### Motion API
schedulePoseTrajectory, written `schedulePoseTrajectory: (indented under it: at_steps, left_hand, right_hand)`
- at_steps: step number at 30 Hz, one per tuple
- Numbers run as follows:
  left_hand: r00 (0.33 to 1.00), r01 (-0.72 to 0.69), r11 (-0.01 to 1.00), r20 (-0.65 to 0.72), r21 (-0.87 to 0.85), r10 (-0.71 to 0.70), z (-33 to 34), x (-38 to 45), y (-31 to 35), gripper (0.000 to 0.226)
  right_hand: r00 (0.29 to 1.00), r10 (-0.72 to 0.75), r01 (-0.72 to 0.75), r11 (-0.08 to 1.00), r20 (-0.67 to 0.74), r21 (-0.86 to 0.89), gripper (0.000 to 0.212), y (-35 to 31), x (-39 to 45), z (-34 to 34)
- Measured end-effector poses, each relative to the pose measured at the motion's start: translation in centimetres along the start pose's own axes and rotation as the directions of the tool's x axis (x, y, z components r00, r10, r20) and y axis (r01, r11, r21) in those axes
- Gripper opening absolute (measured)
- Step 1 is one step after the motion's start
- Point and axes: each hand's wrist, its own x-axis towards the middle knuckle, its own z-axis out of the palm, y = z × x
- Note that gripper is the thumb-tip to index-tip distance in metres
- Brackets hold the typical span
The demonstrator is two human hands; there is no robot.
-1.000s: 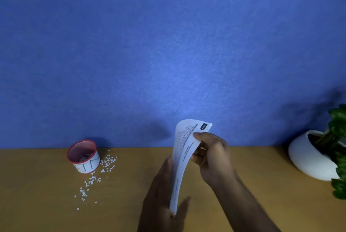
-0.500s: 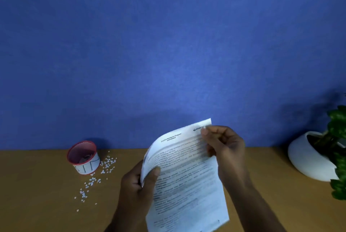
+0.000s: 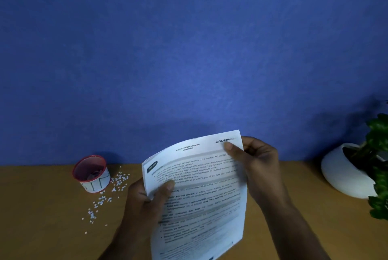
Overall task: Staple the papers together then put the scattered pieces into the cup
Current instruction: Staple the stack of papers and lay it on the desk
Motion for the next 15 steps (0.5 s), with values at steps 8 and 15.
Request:
schedulePoseTrajectory:
  at_steps: [8,15]
  left_hand:
    - [1.000,0.007,1.000,0.007,0.010,-0.007,-0.36,0.35,-0.61,0.017]
    - [1.000,0.014,0.999,0.016,0.043,-0.014,-0.69,0.35,-0.68,0.032]
  right_hand:
    - [0.999,-0.016,0.016,1.000,-0.032,0.004,0.012,-0.29,-0.07,0.26]
    - [0.998,0.004,0.000,0.998,-0.063,0.064,0.022,0.34,0.39,0.18]
